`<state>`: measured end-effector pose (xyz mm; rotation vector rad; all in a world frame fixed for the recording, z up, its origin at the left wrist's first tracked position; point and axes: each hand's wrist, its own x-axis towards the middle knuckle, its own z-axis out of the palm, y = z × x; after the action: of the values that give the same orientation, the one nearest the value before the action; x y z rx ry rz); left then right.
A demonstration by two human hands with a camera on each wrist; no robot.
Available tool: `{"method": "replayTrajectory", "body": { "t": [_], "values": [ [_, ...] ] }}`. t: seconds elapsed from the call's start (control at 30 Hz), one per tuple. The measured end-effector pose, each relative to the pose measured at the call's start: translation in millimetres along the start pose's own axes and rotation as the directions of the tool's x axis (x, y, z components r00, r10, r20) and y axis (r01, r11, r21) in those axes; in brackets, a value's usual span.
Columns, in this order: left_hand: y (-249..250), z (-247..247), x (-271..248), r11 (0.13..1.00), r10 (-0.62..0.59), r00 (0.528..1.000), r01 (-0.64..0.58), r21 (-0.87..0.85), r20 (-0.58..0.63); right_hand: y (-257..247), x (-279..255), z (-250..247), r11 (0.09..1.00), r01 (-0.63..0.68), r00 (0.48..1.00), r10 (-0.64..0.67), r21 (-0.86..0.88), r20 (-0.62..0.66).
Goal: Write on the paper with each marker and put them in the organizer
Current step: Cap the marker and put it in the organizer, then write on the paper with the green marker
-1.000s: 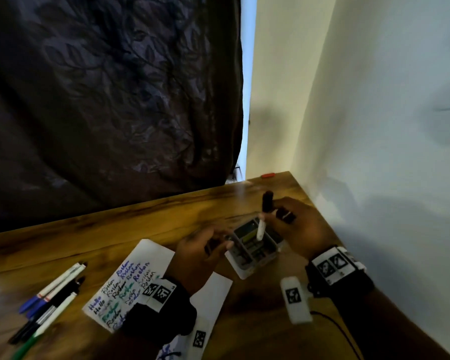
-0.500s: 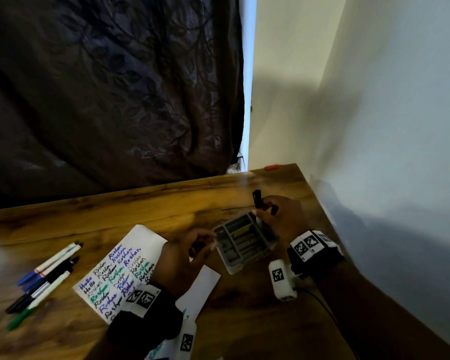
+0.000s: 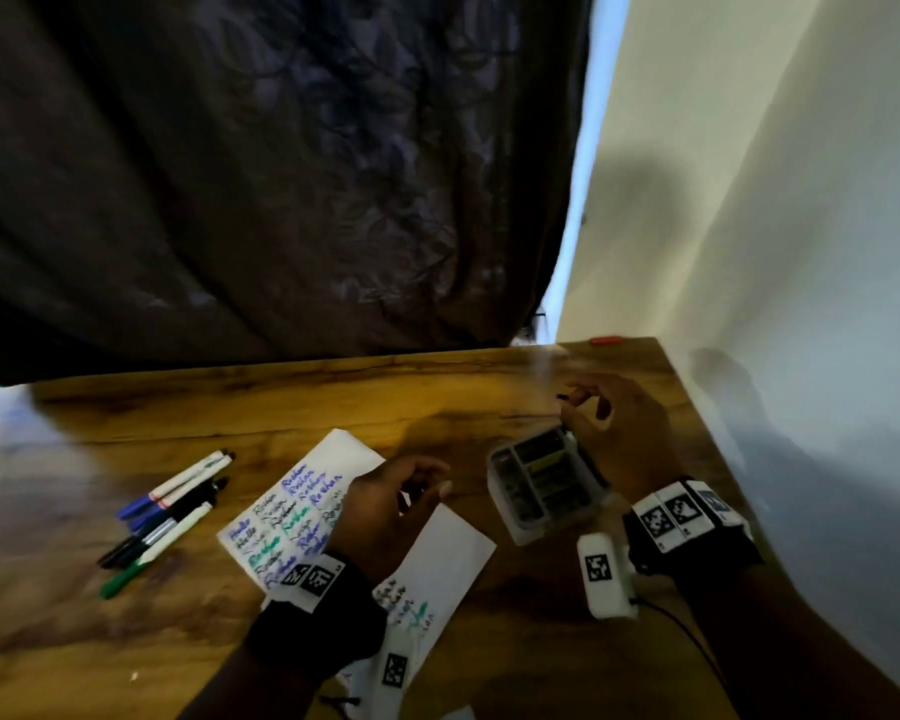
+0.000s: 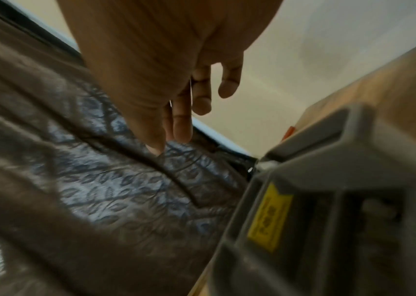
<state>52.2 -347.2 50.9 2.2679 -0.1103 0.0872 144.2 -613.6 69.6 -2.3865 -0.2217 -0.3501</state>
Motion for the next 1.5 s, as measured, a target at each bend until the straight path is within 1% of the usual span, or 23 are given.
{"method": "replayTrajectory", "body": {
  "t": [0.07, 0.17, 0.2, 0.27, 0.3, 0.37, 0.43, 0.5, 0.53, 0.57, 0.6, 0.63, 0.7, 0.77, 0.9, 1.0, 1.17, 1.3, 1.33, 1.4, 1.43, 1.47, 1.5],
  "values": [
    [-18, -12, -6, 0.999, -0.033, 0.999, 0.033, -0.001, -0.008, -32, -3, 9, 0.997, 0.073, 0.997, -0.074, 0.024, 0.031],
    [-47, -38, -20, 0.996, -0.089, 0.996, 0.089, 0.009, -0.025, -84, -13, 42, 0.980, 0.176, 0.970, -0.189, 0.093, 0.156],
    [-57, -47, -24, 0.994, -0.112, 0.993, 0.112, 0.004, -0.047, -98, -16, 57, 0.970, 0.217, 0.949, -0.235, 0.107, 0.209],
    [-84, -71, -36, 0.982, -0.186, 0.978, 0.188, 0.014, -0.098, -128, -25, 92, 0.954, 0.269, 0.881, -0.299, 0.132, 0.367],
    [-100, -83, -43, 0.972, -0.229, 0.966, 0.234, 0.030, -0.118, -139, -30, 110, 0.950, 0.271, 0.842, -0.312, 0.154, 0.439],
    [-114, -96, -45, 0.952, -0.288, 0.946, 0.300, 0.062, -0.146, -142, -37, 126, 0.945, 0.260, 0.790, -0.326, 0.198, 0.519],
    [-156, -133, -65, 0.908, -0.395, 0.883, 0.417, 0.037, -0.256, -174, -45, 174, 0.914, 0.337, 0.717, -0.404, 0.224, 0.568],
    [-171, -147, -68, 0.857, -0.493, 0.805, 0.515, -0.025, -0.329, -179, -45, 181, 0.909, 0.345, 0.702, -0.415, 0.234, 0.579],
    [-178, -157, -74, 0.835, -0.541, 0.766, 0.538, -0.114, -0.347, -181, -46, 187, 0.905, 0.349, 0.694, -0.424, 0.243, 0.582],
    [-189, -166, -80, 0.804, -0.587, 0.745, 0.580, -0.127, -0.318, -185, -47, 193, 0.902, 0.352, 0.689, -0.432, 0.251, 0.582],
    [-201, -176, -88, 0.780, -0.616, 0.733, 0.620, -0.090, -0.291, -189, -48, 200, 0.900, 0.355, 0.683, -0.435, 0.254, 0.587],
    [-213, -182, -94, 0.743, -0.639, 0.724, 0.668, 0.036, -0.258, -190, -48, 202, 0.902, 0.349, 0.681, -0.430, 0.255, 0.593],
    [-228, -187, -103, 0.669, -0.663, 0.701, 0.712, 0.215, -0.262, -191, -47, 202, 0.911, 0.324, 0.684, -0.413, 0.257, 0.601],
    [-236, -185, -107, 0.628, -0.635, 0.712, 0.701, 0.338, -0.300, -188, -45, 201, 0.925, 0.296, 0.701, -0.379, 0.237, 0.604],
    [-236, -181, -107, 0.614, -0.588, 0.737, 0.675, 0.409, -0.334, -169, -43, 196, 0.938, 0.257, 0.706, -0.348, 0.234, 0.617],
    [-233, -177, -108, 0.606, -0.546, 0.771, 0.633, 0.482, -0.328, -143, -47, 195, 0.964, 0.232, 0.708, -0.257, 0.127, 0.657],
    [-232, -172, -104, 0.629, -0.515, 0.808, 0.584, 0.514, -0.287, -98, -62, 202, 0.967, 0.252, 0.701, -0.163, -0.027, 0.694],
    [-222, -167, -99, 0.630, -0.523, 0.813, 0.572, 0.525, -0.257, -93, -67, 204, 0.967, 0.249, 0.731, -0.150, -0.056, 0.666],
    [-217, -167, -99, 0.644, -0.514, 0.815, 0.572, 0.508, -0.267, -92, -66, 205, 0.970, 0.238, 0.736, -0.150, -0.045, 0.660],
    [-207, -167, -94, 0.702, -0.481, 0.842, 0.536, 0.468, -0.243, -94, -67, 204, 0.970, 0.233, 0.757, -0.139, -0.065, 0.638],
    [-201, -167, -92, 0.757, -0.453, 0.866, 0.499, 0.422, -0.211, -96, -68, 205, 0.972, 0.225, 0.770, -0.133, -0.070, 0.624],
    [-193, -166, -87, 0.828, -0.400, 0.902, 0.431, 0.358, -0.161, -102, -68, 201, 0.983, 0.180, 0.792, -0.116, -0.048, 0.600],
    [-185, -163, -82, 0.891, -0.333, 0.937, 0.350, 0.288, -0.107, -111, -68, 197, 0.995, 0.102, 0.810, -0.095, 0.020, 0.578]
  ]
}}
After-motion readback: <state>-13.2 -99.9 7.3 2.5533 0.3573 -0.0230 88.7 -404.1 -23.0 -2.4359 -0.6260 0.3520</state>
